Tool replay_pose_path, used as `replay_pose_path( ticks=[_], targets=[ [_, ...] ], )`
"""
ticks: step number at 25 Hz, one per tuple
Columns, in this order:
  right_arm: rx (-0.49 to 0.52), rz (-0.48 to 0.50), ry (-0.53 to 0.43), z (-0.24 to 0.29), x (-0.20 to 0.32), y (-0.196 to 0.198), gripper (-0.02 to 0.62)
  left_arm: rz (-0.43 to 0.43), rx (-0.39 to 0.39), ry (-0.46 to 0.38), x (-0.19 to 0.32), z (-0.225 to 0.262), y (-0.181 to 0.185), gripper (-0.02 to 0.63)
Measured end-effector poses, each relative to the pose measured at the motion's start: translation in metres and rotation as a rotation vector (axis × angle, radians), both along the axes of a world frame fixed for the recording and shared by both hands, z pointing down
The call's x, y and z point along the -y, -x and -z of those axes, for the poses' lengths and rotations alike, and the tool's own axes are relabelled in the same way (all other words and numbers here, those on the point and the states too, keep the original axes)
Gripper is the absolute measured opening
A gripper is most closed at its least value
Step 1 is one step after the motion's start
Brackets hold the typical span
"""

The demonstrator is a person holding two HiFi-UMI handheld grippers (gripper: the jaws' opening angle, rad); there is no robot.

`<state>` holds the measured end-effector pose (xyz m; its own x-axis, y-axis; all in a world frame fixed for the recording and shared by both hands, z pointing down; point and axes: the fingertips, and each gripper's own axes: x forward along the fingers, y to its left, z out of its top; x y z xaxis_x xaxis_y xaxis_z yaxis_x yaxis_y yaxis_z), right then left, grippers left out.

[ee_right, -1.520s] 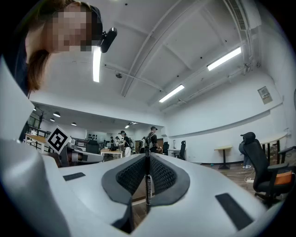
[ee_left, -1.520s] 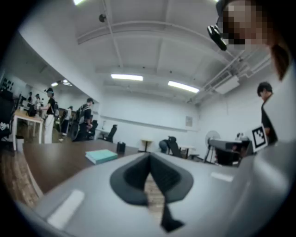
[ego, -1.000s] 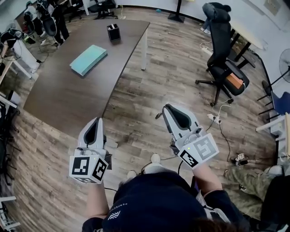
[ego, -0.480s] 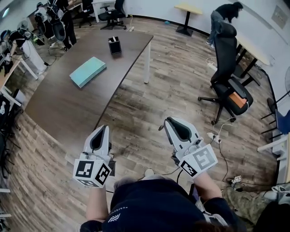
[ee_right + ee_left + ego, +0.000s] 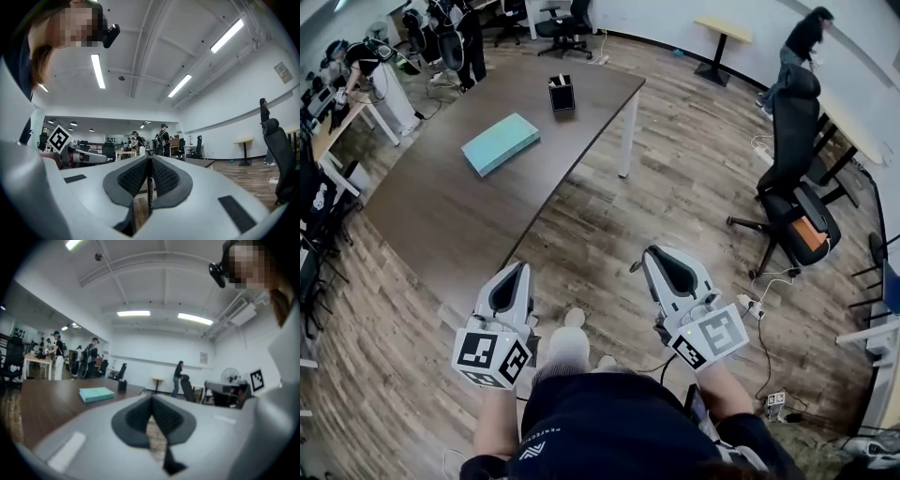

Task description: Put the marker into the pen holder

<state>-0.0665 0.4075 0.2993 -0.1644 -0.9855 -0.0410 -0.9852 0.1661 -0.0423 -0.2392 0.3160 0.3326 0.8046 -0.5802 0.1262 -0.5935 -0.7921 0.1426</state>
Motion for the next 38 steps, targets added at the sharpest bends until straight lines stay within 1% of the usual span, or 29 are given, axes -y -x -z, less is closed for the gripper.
replay_pose_path(
  ticks=[4, 7, 14, 20, 29, 33, 38],
  targets=[
    [0.005, 0.012, 0.002, -0.002, 0.024, -0.006, 0.024, 0.012, 0.003, 0.0, 0.021, 0.0, -0.006, 0.006],
    [0.002, 0.007, -0.001, -0.001, 0.044, -0.015, 0.023, 0.009, -0.006, 0.0, 0.044, 0.0, -0.017, 0.006],
    [-0.011, -0.013, 0.033, -0.003, 0.105, -0.048, 0.023, -0.04, -0.031, 0.028, 0.113, -0.006, -0.07, 0.006],
    [-0.018, -0.01, 0.053, 0.002, 0.175, -0.072, 0.023, -0.079, -0.019, 0.057, 0.171, -0.01, -0.107, 0.006],
    [-0.023, 0.027, 0.052, 0.006, 0.279, -0.087, 0.023, -0.069, -0.015, 0.054, 0.267, -0.007, -0.128, 0.006],
    [-0.016, 0.034, 0.057, 0.003, 0.319, -0.094, 0.024, -0.052, -0.017, 0.058, 0.305, -0.009, -0.131, 0.006],
    [-0.017, 0.045, 0.062, -0.003, 0.355, -0.096, 0.023, -0.044, -0.018, 0.074, 0.335, -0.021, -0.131, 0.006]
  ],
)
